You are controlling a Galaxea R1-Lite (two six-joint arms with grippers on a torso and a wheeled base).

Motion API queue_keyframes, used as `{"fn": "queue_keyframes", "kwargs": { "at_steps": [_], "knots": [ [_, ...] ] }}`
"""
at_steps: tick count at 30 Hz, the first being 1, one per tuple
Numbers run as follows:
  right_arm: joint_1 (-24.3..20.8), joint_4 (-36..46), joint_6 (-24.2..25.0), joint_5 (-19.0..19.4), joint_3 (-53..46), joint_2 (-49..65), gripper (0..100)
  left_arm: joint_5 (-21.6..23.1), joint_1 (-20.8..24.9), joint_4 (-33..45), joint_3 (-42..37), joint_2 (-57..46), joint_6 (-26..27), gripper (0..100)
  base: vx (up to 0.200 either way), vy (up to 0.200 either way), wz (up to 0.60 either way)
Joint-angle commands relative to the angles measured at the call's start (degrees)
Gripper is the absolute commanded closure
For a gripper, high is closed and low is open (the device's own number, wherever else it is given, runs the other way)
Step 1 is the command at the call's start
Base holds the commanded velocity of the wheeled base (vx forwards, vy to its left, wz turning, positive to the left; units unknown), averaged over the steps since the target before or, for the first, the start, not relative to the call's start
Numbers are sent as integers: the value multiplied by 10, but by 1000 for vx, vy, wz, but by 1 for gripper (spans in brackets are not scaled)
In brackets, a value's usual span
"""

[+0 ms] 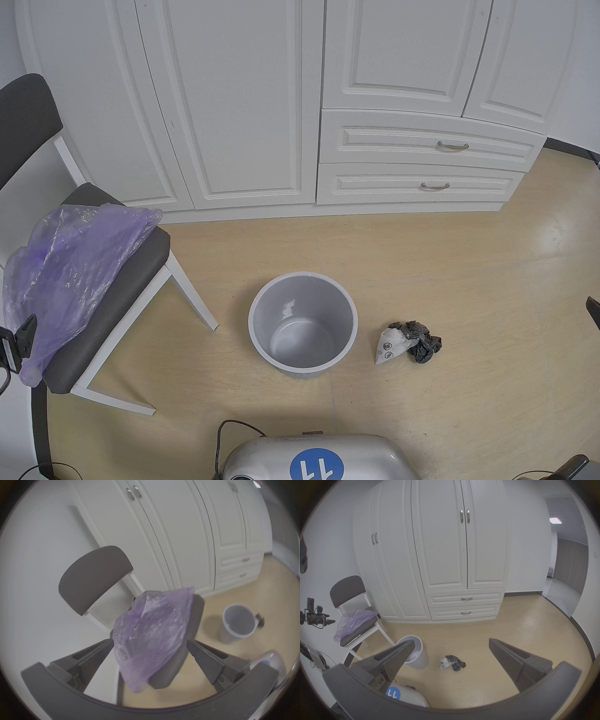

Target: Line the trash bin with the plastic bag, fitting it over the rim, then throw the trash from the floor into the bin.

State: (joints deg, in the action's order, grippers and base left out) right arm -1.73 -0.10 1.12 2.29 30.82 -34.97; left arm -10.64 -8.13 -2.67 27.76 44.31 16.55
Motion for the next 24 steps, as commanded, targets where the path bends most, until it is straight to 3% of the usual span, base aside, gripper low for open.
{"fn": "queue_keyframes", "kwargs": {
  "at_steps": [1,5,8,10,14,24],
  "knots": [
    [-14,-35,4,-1,-7,-101,0,-9,-118,-1,38,177,151,0,0,0,0],
    [-14,-36,5,1,-12,-103,0,32,-173,3,23,198,226,0,0,0,0],
    [-14,-37,6,3,-14,-104,0,69,-253,2,0,192,287,0,0,0,0],
    [-16,-37,6,3,-16,-103,0,112,-321,2,-11,185,335,0,0,0,0],
    [-26,-36,7,3,-18,-105,0,203,-414,2,-30,180,387,0,0,0,0],
    [-41,-37,8,3,-31,-114,0,210,-434,0,-60,189,395,0,0,0,0]
  ]
}}
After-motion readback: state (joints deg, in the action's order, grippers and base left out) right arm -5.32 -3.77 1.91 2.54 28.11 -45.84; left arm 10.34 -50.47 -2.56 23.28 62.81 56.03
